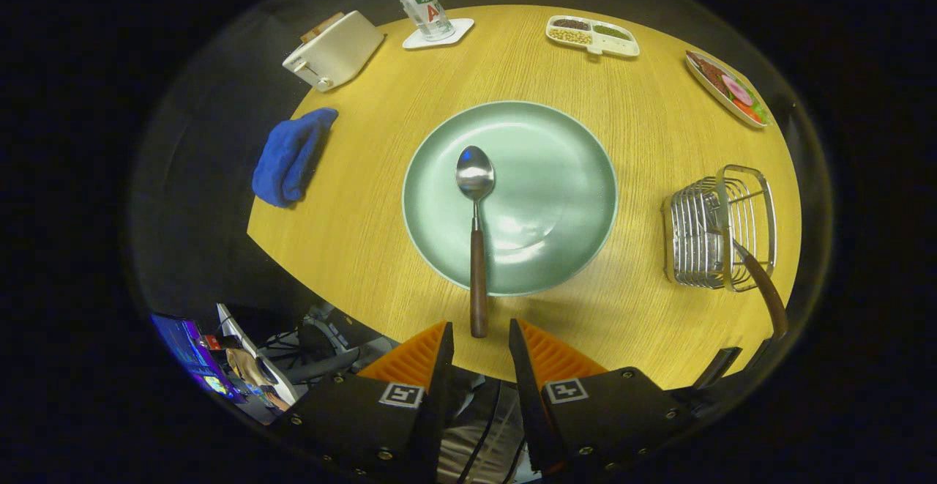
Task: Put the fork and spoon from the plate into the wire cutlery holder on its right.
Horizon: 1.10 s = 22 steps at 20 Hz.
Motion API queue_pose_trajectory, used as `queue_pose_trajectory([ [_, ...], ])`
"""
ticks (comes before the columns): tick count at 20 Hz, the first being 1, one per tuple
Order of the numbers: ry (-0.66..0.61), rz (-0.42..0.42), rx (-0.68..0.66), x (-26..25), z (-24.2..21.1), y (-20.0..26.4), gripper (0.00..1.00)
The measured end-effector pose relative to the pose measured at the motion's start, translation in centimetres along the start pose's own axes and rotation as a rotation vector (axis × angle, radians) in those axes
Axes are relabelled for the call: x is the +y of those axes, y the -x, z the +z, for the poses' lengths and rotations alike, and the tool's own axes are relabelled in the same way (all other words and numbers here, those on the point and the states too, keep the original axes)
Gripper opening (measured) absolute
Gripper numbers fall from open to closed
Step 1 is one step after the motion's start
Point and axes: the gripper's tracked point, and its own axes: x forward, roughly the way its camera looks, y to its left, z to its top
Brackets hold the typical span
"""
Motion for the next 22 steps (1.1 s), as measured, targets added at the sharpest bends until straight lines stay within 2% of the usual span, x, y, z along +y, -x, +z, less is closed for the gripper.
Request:
queue_pose_trajectory([
  [6, 0.002, -0.013, 0.029, 0.2, 0.0, -3.0, 0.46],
  [9, 0.021, 0.023, 0.033, 1.0, 0.0, -3.9, 0.46],
  [10, 0.015, 0.011, 0.02, 0.5, 0.4, -4.0, 0.46],
  [11, 0.021, 0.011, 0.024, 0.2, 0.0, -3.5, 0.15],
  [12, 0.024, 0.02, 0.02, 0.4, 0.2, -3.2, 0.15],
  [14, 0.058, -0.014, 0.002, -0.3, 0.3, -2.8, 0.15],
  [15, 0.072, -0.018, -0.009, -0.8, 0.4, -2.7, 0.05],
  [22, 0.116, -0.016, 0.043, -1.9, -0.5, -0.2, 0.05],
])
